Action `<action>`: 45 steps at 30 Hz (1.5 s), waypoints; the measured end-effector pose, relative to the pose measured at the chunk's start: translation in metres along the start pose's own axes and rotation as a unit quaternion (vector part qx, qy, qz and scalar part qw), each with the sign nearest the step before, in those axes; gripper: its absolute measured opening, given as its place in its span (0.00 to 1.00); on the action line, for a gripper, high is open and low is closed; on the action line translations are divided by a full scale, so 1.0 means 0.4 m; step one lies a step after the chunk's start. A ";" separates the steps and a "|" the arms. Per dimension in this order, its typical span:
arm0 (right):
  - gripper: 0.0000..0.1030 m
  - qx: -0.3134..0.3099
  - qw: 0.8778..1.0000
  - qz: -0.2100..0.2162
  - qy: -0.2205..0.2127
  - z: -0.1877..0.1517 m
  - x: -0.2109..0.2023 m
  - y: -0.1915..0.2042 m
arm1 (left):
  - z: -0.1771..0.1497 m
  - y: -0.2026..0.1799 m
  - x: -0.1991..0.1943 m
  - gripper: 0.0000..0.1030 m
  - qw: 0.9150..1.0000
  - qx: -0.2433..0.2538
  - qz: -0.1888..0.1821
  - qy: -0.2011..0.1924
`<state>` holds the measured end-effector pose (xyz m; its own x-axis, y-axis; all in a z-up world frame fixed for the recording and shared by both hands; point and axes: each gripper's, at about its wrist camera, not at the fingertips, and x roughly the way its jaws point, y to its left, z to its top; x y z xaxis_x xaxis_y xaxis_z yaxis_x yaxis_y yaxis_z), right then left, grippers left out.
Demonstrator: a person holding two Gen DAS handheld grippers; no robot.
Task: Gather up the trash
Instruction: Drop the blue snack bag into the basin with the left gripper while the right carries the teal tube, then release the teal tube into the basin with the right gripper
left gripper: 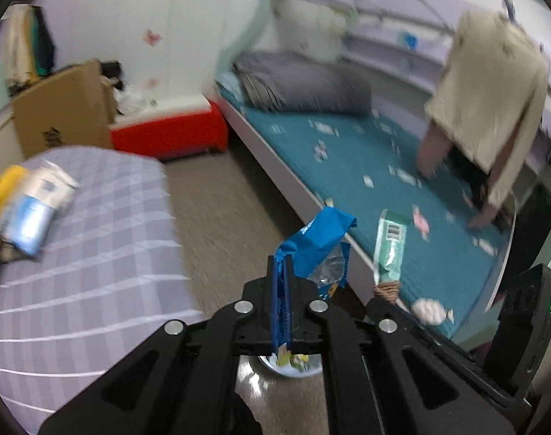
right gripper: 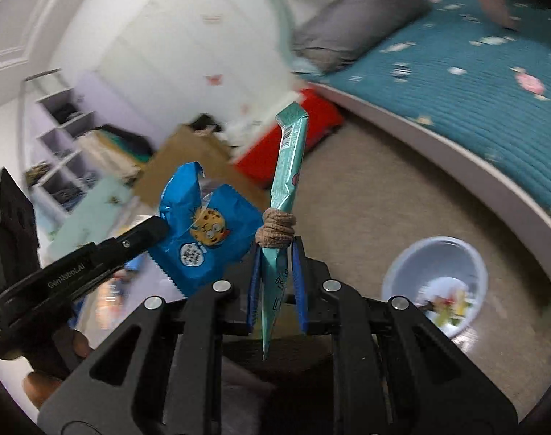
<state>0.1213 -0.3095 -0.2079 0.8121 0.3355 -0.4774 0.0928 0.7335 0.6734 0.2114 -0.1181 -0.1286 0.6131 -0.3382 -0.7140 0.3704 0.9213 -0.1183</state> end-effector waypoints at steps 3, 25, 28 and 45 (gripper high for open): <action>0.16 0.026 0.999 -0.037 0.012 -0.020 0.017 -0.109 | -0.030 -0.034 0.115 0.03 0.999 0.007 0.002 0.046; 0.16 0.110 0.976 -0.158 0.101 -0.138 0.219 -0.443 | -0.217 -0.101 0.680 0.43 0.962 -0.006 -0.051 0.270; 0.16 0.111 0.974 -0.162 0.111 -0.150 0.236 -0.453 | -0.234 -0.087 0.697 0.45 0.960 -0.014 -0.051 0.275; 0.19 0.100 0.975 -0.158 0.118 -0.132 0.292 -0.411 | -0.220 -0.025 0.653 0.67 0.965 -0.001 0.006 0.262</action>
<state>0.1706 -0.3597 -0.4043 0.5722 0.2551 -0.7795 0.4464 0.7004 0.5569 0.3064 -0.1990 -0.3747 0.1796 -0.1843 -0.9663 0.3631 0.9254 -0.1090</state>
